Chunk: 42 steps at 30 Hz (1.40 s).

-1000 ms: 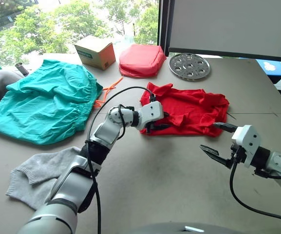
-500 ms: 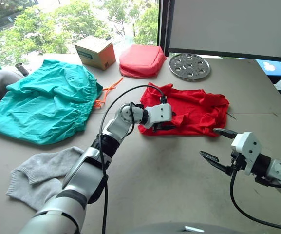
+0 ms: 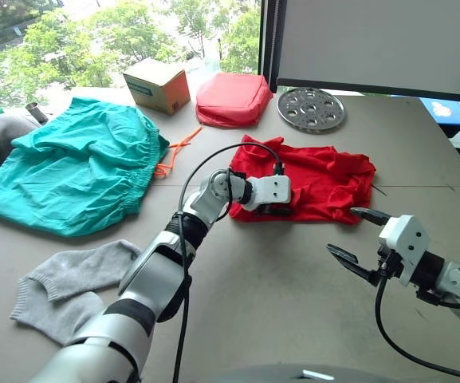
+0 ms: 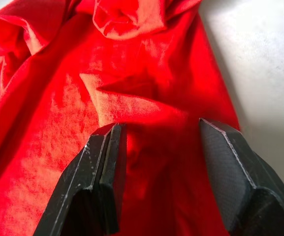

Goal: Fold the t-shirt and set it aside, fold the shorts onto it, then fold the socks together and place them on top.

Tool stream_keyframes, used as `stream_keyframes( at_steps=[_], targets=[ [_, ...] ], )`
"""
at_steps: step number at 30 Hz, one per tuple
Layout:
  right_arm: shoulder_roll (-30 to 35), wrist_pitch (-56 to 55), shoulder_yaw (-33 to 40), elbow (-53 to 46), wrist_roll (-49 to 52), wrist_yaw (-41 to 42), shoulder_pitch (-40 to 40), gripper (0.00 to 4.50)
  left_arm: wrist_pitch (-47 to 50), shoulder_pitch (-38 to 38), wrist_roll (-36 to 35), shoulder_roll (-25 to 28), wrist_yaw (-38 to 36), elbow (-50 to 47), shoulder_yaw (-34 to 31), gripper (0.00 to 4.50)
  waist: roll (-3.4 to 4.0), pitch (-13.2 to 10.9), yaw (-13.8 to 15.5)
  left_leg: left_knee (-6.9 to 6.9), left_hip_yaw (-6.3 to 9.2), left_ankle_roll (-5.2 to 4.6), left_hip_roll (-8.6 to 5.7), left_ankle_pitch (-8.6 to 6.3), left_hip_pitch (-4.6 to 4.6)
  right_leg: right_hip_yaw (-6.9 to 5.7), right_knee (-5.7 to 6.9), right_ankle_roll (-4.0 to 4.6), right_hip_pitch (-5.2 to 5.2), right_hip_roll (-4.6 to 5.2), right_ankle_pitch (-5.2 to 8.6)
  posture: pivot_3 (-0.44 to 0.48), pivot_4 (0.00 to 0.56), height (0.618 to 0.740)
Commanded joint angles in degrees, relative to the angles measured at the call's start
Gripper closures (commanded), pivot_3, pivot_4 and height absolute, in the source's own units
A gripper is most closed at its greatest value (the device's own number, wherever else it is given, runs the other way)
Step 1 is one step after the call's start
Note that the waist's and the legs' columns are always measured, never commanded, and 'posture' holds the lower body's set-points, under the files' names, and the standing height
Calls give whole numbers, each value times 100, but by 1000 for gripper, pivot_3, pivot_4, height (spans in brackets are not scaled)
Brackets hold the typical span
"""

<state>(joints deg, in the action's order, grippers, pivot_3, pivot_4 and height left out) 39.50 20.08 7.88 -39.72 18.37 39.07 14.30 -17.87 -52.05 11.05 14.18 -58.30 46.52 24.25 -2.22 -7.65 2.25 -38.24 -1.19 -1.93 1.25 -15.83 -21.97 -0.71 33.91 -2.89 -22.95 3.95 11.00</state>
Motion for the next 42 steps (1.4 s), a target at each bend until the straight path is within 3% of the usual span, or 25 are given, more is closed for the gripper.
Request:
stream_keyframes(
  at_steps=[1, 6, 11, 17, 22, 26, 29, 30, 32, 37, 42],
  targets=[
    [-21, 41, 203, -263, 67, -96, 26, 0, -63, -218, -165, -75, -52, 84, -205, 2520, 0, 0, 0, 0, 0, 0, 0, 0, -1, 0, 0, 0, 0, 0, 0, 0, 150, 739],
    [0, 88, 248, -322, 84, -120, 94, 0, 233, -194, -518, -114, -427, -47, -466, 4463, 0, 0, 2, -1, 1, 0, 0, 0, -1, -1, 0, 0, 0, 0, 0, 0, 150, 739],
    [52, 163, 232, -299, 93, -103, 19, 0, 717, -196, -873, -105, -683, -183, -748, 4463, 0, 0, -8, -3, 1, -1, 0, 0, 0, -1, 2, 0, 0, 0, 0, 0, 150, 739],
    [312, 162, 39, 0, -516, -230, -486, 0, 2542, 119, -1919, 14, -1359, -1315, -1280, 4463, 1, 0, -16, -5, 2, -1, 0, -1, -1, 0, 4, 0, 0, 0, 0, 0, 150, 739],
    [927, 1075, -266, 465, -621, 8, -1531, 0, 4014, 703, -2673, 396, -1642, -2694, -1505, 4463, 5, -1, -118, -5, 3, -1, 1, 0, 1, 3, 7, 1, 0, 0, 0, 0, 150, 739],
    [1641, 1317, -884, 1141, -818, 719, -2623, 0, 4526, 1259, -2886, 666, -1378, -3685, -1577, 4463, 12, -5, -141, -4, 12, -1, 1, 0, 3, 5, 6, 1, 0, 1, -1, 0, 150, 739],
    [1767, 1424, -1444, 1761, -1062, 1055, -3535, 0, 4827, 1648, -3021, 788, -1086, -4344, -1653, 4463, 14, -6, -146, -2, 11, -1, 3, 0, 3, 2, 2, 2, -1, 0, 0, 0, 150, 739],
    [1915, 939, -1791, 2035, -1445, 1319, -3805, 547, 4933, 1805, -3088, 841, -975, -4591, -1706, 4500, 15, -7, -145, -2, 11, -1, 3, 0, 3, 3, 3, 2, 0, 0, 0, 0, 150, 739],
    [2138, 75, -2317, 2500, -2082, 1678, -4160, 1228, 5081, 2016, -3192, 914, -790, -4934, -1778, 4500, 18, -9, -126, -3, 10, -1, 2, 0, 2, 4, 3, 2, -1, 1, 0, 0, 150, 739],
    [2143, -1965, -3030, 3672, -3021, 2190, -4880, 1228, 5266, 2244, -3361, 999, -392, -5313, -1894, 4500, 22, -12, -139, -3, 0, 0, 1, 0, 2, 1, 0, 0, -1, 2, 0, 0, 150, 739],
    [1857, -3047, -3200, 4457, -3422, 2319, -5343, 1228, 5229, 2288, -3427, 1038, -170, -5378, -1899, 4500, 25, -14, -154, -3, -4, 2, 1, 1, 5, 2, 1, 0, 0, 2, -1, 0, 150, 739]
  ],
)
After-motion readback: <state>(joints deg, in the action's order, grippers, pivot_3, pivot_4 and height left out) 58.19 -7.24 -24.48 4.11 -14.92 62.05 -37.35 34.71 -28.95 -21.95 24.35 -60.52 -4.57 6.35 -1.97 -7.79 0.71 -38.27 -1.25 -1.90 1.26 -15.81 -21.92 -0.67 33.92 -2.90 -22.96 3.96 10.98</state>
